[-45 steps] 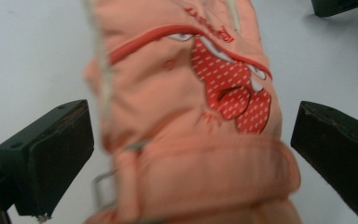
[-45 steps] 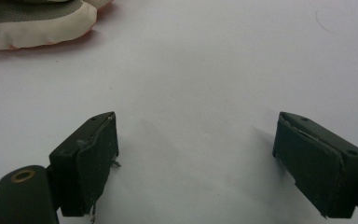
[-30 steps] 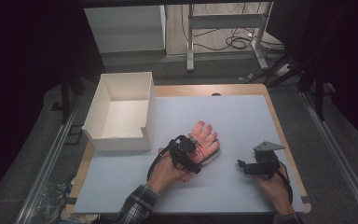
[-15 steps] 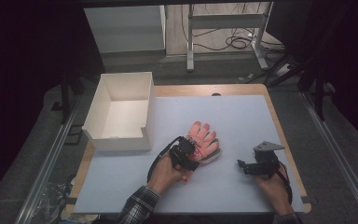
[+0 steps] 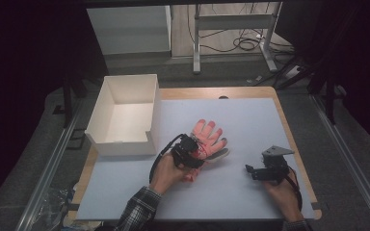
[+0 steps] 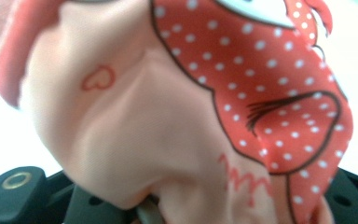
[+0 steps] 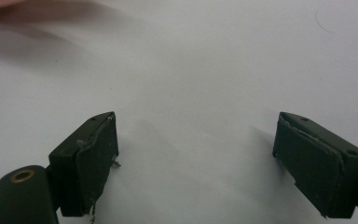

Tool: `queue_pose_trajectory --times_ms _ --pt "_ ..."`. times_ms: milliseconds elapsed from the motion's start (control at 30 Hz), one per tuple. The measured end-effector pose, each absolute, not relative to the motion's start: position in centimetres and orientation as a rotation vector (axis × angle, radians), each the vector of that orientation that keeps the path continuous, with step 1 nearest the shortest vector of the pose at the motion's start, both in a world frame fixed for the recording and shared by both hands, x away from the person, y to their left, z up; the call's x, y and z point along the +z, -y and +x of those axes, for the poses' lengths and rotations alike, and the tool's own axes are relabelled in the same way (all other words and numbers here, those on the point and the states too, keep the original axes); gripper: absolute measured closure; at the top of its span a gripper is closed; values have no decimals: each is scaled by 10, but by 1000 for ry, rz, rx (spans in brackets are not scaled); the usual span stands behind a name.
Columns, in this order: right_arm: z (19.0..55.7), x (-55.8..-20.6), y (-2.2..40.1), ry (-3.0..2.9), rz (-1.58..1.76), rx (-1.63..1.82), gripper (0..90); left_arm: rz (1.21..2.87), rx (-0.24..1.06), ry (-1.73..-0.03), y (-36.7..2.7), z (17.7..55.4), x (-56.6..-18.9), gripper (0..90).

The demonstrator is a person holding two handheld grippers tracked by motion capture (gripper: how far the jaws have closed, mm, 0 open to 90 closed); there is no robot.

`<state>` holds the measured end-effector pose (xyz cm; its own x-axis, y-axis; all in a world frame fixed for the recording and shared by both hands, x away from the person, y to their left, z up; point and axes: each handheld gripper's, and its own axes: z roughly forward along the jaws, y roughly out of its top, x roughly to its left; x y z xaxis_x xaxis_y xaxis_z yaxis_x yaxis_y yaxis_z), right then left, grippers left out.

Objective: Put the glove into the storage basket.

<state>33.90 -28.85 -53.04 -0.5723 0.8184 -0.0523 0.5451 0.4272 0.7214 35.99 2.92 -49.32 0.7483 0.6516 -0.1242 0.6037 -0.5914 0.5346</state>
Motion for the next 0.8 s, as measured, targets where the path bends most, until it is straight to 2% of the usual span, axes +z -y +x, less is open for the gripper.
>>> queue_pose_trajectory --times_ms 800 --pt "339 -531 288 -2287 1163 944 143 2315 153 -1003 -56 398 -407 524"
